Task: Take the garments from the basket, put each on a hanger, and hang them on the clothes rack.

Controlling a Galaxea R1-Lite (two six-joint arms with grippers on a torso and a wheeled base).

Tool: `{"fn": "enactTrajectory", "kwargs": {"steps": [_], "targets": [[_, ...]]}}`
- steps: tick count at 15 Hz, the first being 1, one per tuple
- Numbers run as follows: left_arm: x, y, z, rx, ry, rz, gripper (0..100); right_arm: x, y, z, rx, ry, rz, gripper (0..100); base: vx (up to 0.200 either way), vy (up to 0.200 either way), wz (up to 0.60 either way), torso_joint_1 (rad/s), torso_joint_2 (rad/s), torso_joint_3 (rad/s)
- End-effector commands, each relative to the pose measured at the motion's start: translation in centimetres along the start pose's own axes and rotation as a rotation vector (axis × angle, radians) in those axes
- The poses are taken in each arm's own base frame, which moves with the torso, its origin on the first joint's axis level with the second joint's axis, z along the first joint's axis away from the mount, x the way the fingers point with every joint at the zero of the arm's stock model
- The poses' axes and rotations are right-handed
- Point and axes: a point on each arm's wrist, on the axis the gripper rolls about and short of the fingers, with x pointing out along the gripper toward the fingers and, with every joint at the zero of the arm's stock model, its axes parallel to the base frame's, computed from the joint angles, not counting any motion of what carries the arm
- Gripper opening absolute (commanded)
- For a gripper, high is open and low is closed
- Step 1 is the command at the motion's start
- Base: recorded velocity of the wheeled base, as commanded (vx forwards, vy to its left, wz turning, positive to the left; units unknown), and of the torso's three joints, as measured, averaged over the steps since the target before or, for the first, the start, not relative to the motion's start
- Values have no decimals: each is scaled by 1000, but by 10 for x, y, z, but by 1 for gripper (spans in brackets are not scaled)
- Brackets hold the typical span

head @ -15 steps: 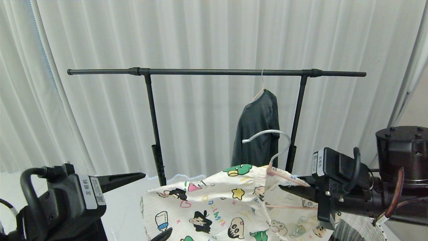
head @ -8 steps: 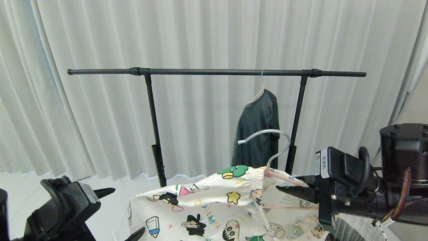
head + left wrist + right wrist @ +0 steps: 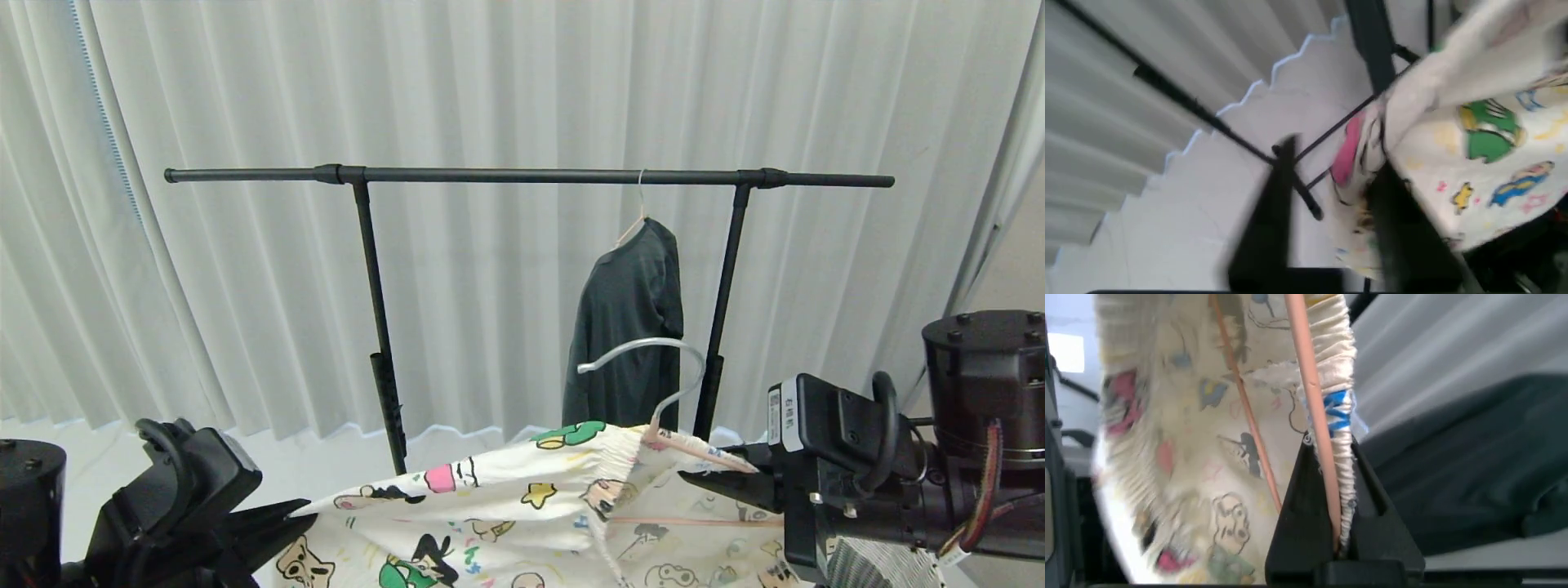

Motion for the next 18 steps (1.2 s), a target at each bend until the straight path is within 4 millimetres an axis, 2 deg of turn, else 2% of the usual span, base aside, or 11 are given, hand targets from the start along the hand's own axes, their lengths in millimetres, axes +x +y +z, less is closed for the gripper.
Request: {"fn": "enactTrajectory", "kwargs": {"steps": [1, 3, 10, 11, 13, 15, 16, 18], "targets": [[-1, 10, -6, -46, 32, 71, 0, -5, -4, -1, 7, 3, -24, 0, 0, 0, 0, 0, 0, 0], [-2, 14, -10, -67, 48, 102, 0, -8, -9, -1, 15, 4, -47, 0, 0, 0, 0, 0, 0, 0], [-3, 7, -5, -30, 18, 62, 0, -8, -9, -2, 18, 10, -56, 0, 0, 0, 0, 0, 0, 0], [-3, 8, -4, -32, 15, 63, 100, -8, -10, -2, 21, 17, -69, 0, 0, 0, 0, 0, 0, 0], [-4, 8, -3, -36, 6, 66, 100, -10, -13, -5, 32, 36, -95, 0, 0, 0, 0, 0, 0, 0], [-9, 11, 5, -35, -38, 83, 100, -24, -31, -8, 86, 125, -190, 0, 0, 0, 0, 0, 0, 0], [-9, 12, 7, -38, -44, 85, 100, -26, -33, -9, 96, 143, -204, 0, 0, 0, 0, 0, 0, 0], [-10, 20, 24, -104, -110, 110, 100, -47, -52, -8, 194, 269, -325, 0, 0, 0, 0, 0, 0, 0]]}}
